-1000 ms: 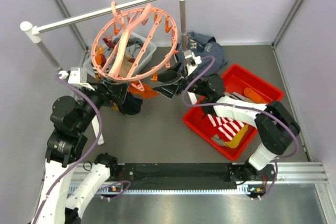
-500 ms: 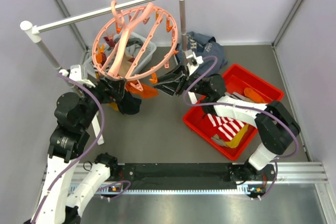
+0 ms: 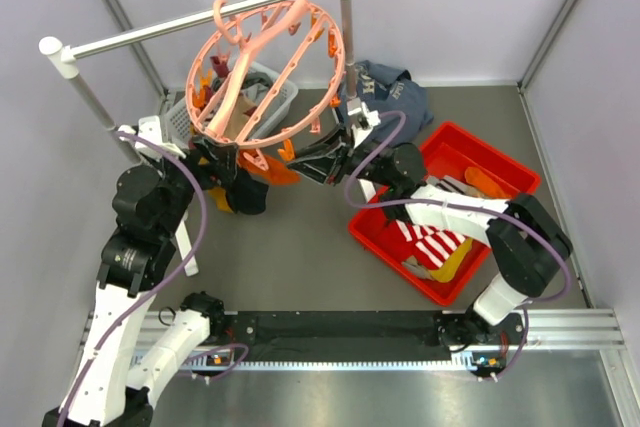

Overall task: Clip the socks to the hanger
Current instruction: Open the clamp at the hanger.

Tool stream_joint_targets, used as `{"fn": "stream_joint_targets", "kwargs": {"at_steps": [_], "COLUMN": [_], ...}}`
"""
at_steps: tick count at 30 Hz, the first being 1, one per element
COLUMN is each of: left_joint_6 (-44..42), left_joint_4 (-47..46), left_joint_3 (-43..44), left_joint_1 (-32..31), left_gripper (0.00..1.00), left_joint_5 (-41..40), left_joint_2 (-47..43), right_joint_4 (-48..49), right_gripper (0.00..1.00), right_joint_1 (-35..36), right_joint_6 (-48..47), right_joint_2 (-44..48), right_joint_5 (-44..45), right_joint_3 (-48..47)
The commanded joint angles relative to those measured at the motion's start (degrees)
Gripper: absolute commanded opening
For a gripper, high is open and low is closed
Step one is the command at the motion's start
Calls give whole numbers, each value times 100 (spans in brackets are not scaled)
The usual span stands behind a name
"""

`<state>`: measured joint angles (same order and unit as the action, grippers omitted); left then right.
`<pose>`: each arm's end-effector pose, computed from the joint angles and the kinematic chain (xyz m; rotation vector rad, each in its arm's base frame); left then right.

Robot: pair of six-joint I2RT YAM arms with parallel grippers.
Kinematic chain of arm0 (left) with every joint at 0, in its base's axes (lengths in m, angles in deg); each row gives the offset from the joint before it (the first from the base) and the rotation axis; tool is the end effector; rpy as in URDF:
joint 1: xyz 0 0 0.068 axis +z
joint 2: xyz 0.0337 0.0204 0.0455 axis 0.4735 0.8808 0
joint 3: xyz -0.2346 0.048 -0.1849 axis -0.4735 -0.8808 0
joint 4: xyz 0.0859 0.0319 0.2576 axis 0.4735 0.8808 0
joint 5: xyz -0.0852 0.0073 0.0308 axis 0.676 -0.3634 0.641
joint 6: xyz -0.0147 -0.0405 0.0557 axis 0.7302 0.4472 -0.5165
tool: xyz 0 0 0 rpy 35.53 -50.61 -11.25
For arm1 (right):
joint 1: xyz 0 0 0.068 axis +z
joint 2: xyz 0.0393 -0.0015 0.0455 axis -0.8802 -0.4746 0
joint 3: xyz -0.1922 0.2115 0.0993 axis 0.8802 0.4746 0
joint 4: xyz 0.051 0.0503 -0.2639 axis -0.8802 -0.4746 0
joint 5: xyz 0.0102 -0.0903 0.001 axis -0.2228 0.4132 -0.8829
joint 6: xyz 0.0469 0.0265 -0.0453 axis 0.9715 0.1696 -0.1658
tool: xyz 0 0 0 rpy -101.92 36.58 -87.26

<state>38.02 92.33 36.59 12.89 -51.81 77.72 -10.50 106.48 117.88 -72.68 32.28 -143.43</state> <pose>0.1330 -0.0323 0.4443 -0.1509 1.6446 -0.4407 0.2424 0.2897 0.3659 -0.7260 1.0610 1.6008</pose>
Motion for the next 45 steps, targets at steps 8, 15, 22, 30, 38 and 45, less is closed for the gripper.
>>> {"fn": "stream_joint_targets", "kwargs": {"at_steps": [8,15,22,30,38,45], "left_joint_6": [32,199,682,1262,1386,1290], "left_joint_4": [40,480,656,709,929,1157], "left_joint_3": [329,611,585,603,524,558], "left_joint_1": [-1,-9,-9,-9,0,-9], "left_gripper": [90,91,90,88,77,72], "left_joint_5": [-249,-180,716,1376,1158,1052], "left_joint_2": [114,-421,-747,-818,-791,-695], "right_joint_4": [-2349,-2983,-3273,-3212,-3054,-3019], "right_gripper": [0,0,0,0,0,0], "right_joint_1": [1301,2022,2557,3120,3402,3490], "right_joint_6": [-2883,-3834,-4369,-5266,-5733,-6006], "right_joint_2": [967,686,423,-165,-535,-755], "right_joint_5": [2735,4290,5205,6331,6841,6947], "right_joint_3": [-232,-786,-1208,-1797,-2157,-2342]}}
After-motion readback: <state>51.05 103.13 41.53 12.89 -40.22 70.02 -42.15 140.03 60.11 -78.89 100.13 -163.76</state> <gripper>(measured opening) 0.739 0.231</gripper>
